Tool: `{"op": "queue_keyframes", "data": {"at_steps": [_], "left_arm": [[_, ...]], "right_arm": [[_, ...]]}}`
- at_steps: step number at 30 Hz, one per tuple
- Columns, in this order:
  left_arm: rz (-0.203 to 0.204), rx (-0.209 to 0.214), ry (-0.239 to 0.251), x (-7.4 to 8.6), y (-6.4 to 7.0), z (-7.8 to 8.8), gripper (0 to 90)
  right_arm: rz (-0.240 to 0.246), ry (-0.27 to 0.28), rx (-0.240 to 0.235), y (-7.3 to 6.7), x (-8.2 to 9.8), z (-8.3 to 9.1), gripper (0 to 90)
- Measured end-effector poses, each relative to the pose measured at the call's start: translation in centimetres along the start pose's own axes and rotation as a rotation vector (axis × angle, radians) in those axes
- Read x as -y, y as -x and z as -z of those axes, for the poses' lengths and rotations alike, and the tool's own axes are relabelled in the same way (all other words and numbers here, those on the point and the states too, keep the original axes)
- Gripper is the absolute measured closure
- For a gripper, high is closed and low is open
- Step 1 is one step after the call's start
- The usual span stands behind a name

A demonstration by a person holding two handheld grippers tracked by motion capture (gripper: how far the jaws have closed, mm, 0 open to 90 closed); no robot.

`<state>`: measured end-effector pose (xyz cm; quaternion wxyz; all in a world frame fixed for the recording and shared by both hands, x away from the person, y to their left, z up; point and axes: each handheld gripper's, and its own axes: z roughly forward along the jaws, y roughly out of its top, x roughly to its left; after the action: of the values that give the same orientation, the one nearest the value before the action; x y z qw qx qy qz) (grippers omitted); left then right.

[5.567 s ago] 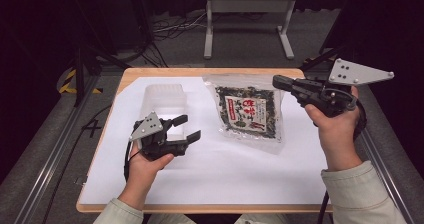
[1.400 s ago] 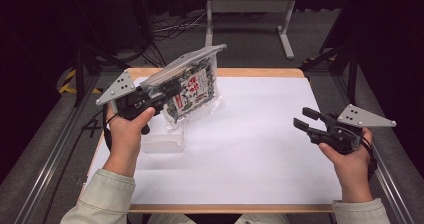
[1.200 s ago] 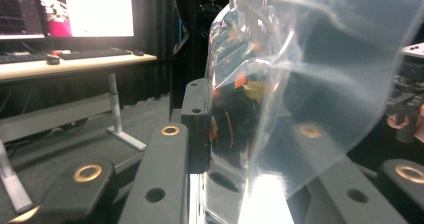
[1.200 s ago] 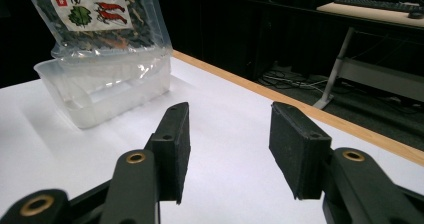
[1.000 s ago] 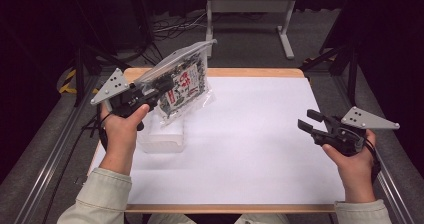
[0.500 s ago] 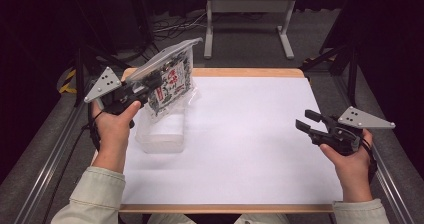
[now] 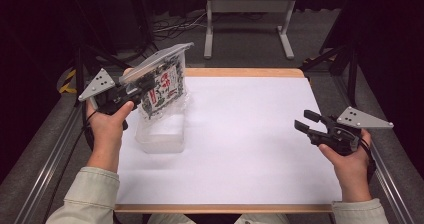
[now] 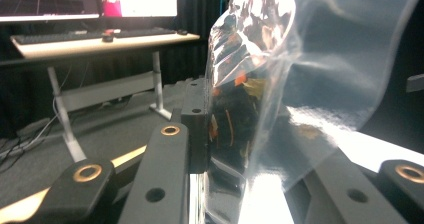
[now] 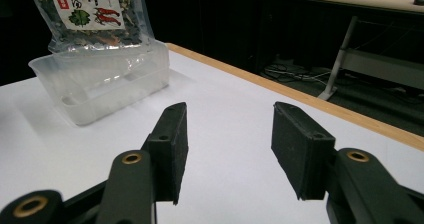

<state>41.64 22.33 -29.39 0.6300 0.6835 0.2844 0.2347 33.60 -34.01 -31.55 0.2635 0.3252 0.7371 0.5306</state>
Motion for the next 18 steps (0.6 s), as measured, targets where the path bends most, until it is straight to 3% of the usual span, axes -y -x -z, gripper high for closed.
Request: {"op": "queue_keyframes", "data": {"at_steps": [5,12,18], "left_arm": [[0.034,0.0,-0.033,0.8,-1.0,0.2,72.4],[0.072,0.003,-0.044,1.8,-1.9,0.2,72.4],[0.066,0.018,-0.069,2.3,-2.1,-0.2,72.3]], "right_arm": [[-0.002,-0.001,-0.001,-0.1,0.0,-0.3,48.9],[0.0,0.004,-0.012,-0.2,0.0,-0.6,48.0],[-0.004,0.004,-0.014,-0.1,0.1,-0.7,47.3]]}}
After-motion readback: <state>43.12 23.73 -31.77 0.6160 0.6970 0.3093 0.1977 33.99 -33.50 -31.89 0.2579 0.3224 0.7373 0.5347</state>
